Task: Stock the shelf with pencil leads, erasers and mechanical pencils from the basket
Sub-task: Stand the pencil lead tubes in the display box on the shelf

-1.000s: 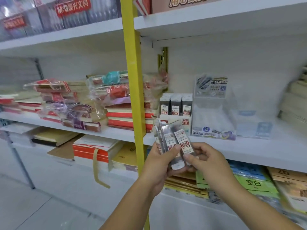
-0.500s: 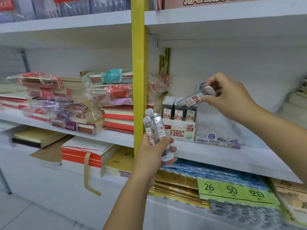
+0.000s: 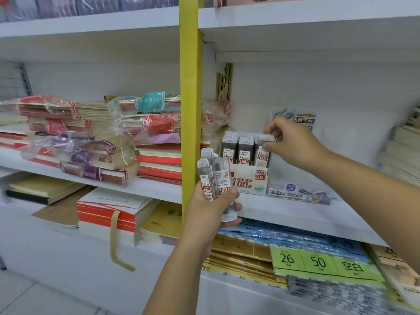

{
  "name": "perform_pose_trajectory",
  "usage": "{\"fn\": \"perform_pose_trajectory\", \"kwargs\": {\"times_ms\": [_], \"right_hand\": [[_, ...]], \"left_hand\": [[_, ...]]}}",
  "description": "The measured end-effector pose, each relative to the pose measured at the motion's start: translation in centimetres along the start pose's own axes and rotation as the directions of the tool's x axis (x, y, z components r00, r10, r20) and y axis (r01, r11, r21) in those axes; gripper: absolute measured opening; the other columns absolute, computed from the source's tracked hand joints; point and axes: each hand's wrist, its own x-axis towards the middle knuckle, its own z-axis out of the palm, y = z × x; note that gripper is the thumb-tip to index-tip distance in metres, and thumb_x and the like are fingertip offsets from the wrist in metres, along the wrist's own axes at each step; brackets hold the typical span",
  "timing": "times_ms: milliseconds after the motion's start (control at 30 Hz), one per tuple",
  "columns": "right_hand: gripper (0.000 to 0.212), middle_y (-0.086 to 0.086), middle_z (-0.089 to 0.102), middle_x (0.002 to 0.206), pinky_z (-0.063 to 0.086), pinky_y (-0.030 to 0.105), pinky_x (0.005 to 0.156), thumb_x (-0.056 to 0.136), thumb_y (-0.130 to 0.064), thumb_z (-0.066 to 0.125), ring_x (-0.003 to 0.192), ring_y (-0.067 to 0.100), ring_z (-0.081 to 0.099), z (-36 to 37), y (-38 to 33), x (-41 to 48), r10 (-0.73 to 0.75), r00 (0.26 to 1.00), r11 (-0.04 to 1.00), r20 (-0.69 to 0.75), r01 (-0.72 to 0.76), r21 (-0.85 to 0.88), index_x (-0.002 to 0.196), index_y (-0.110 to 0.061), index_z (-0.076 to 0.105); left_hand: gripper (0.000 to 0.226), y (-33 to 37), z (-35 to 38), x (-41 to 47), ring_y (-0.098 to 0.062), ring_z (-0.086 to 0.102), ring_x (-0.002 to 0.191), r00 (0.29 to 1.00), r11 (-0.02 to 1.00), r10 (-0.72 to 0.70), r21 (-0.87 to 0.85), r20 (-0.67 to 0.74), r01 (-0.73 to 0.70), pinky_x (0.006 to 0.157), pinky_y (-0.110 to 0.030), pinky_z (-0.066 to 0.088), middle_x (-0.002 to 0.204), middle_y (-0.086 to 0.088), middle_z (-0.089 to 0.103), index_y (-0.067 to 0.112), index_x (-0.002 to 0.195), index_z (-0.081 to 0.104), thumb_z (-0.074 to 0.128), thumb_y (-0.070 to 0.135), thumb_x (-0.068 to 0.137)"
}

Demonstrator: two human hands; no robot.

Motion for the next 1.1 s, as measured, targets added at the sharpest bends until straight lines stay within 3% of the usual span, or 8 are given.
{"fn": "perform_pose_trajectory", "kwargs": {"times_ms": [133, 233, 400, 600, 800, 933, 1033, 1100], "right_hand": [[0.024, -0.001, 0.046, 0.102, 0.040, 0.032, 0.084, 0.089, -0.029, 0.066, 0.099, 0.017, 0.045, 0.6, 0.6, -1.2, -0.001, 0.999, 0.994, -0.053, -0.004, -0.106, 0.112, -0.024, 0.066], [0.024, -0.005, 0.050, 0.098, 0.040, 0.023, 0.077, 0.091, -0.034, 0.061, 0.090, 0.011, 0.048, 0.4, -0.7, -3.4, -0.016, 0.985, 1.000, -0.169, 0.019, 0.017, 0.113, -0.027, 0.066], [0.024, -0.011, 0.069, 0.079, 0.046, 0.010, 0.055, 0.075, -0.043, 0.074, 0.067, -0.005, 0.063, 1.5, -3.6, -7.6, 0.025, 0.975, 0.814, 0.222, -0.149, 0.561, 0.096, -0.035, 0.067], [0.006, 0.001, 0.074, 0.075, 0.051, 0.023, 0.052, 0.094, -0.022, 0.060, 0.063, 0.013, 0.068, 1.4, -3.4, -7.8, 0.094, 0.975, 0.690, 0.200, -0.209, 0.694, 0.100, -0.023, 0.058], [0.024, -0.014, 0.071, 0.091, 0.054, 0.024, 0.057, 0.096, -0.035, 0.052, 0.075, 0.007, 0.069, 1.3, -2.6, -9.2, -0.029, 0.933, 0.777, 0.358, -0.204, 0.595, 0.107, -0.055, 0.060], [0.028, -0.016, 0.069, 0.108, 0.054, 0.028, 0.086, 0.090, -0.040, 0.061, 0.099, 0.004, 0.064, 2.8, -2.8, -10.3, -0.026, 0.947, 0.816, 0.321, -0.165, 0.554, 0.114, -0.052, 0.062], [0.030, -0.006, 0.070, 0.102, 0.056, 0.024, 0.076, 0.083, -0.046, 0.065, 0.087, 0.007, 0.068, 3.0, -3.2, -10.9, -0.004, 0.944, 0.766, 0.329, -0.208, 0.608, 0.111, -0.055, 0.063], [0.036, -0.006, 0.068, 0.097, 0.056, 0.025, 0.065, 0.080, -0.042, 0.070, 0.076, 0.013, 0.070, 2.8, -3.1, -11.5, 0.007, 0.890, 0.668, 0.456, -0.344, 0.660, 0.114, -0.049, 0.061]], "left_hand": [[0.032, 0.1, 0.1, -0.3, -0.017, 0.076, 0.081, 1.000, 0.999, -0.008, 0.037, 0.027, 0.007, 0.059, -0.032, 0.060, 0.095, 0.004, 0.077, 0.029, 0.110, 0.063, 0.078, 0.025, 0.083], [0.036, 0.2, 0.2, -0.6, -0.019, 0.076, 0.082, 0.999, 0.998, -0.028, 0.058, 0.044, 0.025, 0.060, -0.034, 0.060, 0.095, 0.003, 0.077, 0.029, 0.111, 0.062, 0.080, 0.026, 0.080], [0.034, 0.3, 0.6, -1.0, -0.022, 0.076, 0.083, 0.993, 0.995, -0.030, 0.103, 0.114, 0.019, 0.061, -0.033, 0.059, 0.095, -0.001, 0.076, 0.033, 0.105, 0.064, 0.083, 0.028, 0.078], [0.027, 0.1, 0.8, -1.1, -0.021, 0.075, 0.091, 0.990, 0.996, -0.063, 0.070, 0.123, 0.055, 0.063, -0.031, 0.059, 0.101, 0.001, 0.076, 0.031, 0.114, 0.062, 0.071, 0.031, 0.089], [0.039, 0.5, 0.2, -0.7, -0.016, 0.075, 0.083, 0.999, 0.997, -0.003, 0.081, 0.033, 0.000, 0.059, -0.024, 0.055, 0.098, 0.002, 0.077, 0.029, 0.116, 0.060, 0.074, 0.039, 0.081], [0.042, 0.8, 0.1, -1.0, -0.012, 0.072, 0.079, 0.997, 0.995, 0.018, 0.097, 0.075, -0.026, 0.058, -0.023, 0.053, 0.100, -0.001, 0.077, 0.031, 0.112, 0.064, 0.076, 0.043, 0.075], [0.028, 0.6, 0.2, -1.0, -0.011, 0.071, 0.073, 0.998, 0.995, 0.055, 0.087, -0.005, -0.054, 0.056, -0.022, 0.053, 0.094, 0.000, 0.077, 0.030, 0.109, 0.066, 0.077, 0.031, 0.083], [0.026, 0.5, 0.2, -0.9, -0.010, 0.071, 0.072, 0.992, 0.996, 0.072, 0.063, -0.107, -0.066, 0.056, -0.022, 0.054, 0.092, 0.001, 0.077, 0.029, 0.109, 0.065, 0.076, 0.027, 0.085]]}}
